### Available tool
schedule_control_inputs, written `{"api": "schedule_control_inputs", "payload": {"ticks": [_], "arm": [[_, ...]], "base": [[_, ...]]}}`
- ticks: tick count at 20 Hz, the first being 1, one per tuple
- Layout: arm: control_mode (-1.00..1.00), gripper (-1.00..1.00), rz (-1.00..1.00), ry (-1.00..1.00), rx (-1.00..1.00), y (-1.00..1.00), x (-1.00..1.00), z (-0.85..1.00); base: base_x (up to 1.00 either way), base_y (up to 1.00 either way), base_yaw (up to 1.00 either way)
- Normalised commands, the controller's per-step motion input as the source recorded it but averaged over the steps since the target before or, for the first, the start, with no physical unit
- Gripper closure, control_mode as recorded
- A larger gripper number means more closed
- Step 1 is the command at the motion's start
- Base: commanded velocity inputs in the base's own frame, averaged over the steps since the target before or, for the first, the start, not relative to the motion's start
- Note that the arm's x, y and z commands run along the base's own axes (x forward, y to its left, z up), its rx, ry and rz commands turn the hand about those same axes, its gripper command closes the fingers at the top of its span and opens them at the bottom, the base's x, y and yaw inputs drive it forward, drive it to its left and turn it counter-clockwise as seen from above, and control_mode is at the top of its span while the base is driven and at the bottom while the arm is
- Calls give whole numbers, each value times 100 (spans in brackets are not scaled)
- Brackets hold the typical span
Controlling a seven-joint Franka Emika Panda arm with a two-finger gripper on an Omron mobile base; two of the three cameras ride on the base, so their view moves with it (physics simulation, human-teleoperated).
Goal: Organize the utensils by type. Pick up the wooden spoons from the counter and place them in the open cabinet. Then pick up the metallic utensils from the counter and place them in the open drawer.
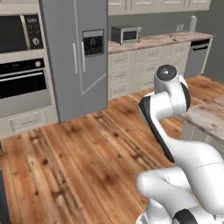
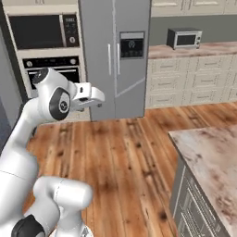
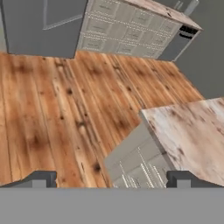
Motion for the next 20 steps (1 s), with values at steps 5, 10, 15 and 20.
{"api": "schedule_control_inputs", "payload": {"ticks": [5, 10, 15, 20], "arm": [[100, -100, 0, 0, 0, 0, 0, 0], [100, -100, 0, 0, 0, 0, 0, 0], [100, -100, 0, 0, 0, 0, 0, 0], [100, -100, 0, 0, 0, 0, 0, 0]], "base": [[78, 0, -43], [91, 2, -31], [100, 21, -27], [100, 27, -19]]}}
